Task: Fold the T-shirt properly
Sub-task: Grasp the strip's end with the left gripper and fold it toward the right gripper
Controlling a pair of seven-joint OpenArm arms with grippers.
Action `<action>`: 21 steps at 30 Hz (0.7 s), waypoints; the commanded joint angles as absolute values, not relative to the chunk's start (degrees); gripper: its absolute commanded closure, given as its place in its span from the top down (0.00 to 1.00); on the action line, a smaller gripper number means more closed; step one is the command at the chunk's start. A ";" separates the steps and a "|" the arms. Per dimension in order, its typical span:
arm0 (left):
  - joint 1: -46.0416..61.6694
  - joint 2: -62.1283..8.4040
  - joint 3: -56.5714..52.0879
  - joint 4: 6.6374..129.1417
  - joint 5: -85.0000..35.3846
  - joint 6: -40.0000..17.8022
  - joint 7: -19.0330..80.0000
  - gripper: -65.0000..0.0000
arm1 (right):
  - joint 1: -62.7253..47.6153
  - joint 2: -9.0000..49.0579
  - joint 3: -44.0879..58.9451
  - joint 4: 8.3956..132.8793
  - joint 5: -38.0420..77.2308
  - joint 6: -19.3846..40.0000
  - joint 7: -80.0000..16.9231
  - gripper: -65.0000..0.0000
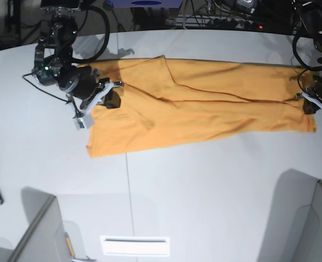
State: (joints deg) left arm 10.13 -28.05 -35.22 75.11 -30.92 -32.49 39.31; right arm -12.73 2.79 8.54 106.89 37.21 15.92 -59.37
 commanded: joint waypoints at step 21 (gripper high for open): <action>21.41 -15.43 -20.00 106.77 -31.43 -24.84 38.64 0.00 | -11.65 2.95 8.84 107.82 37.85 16.40 -58.15 0.00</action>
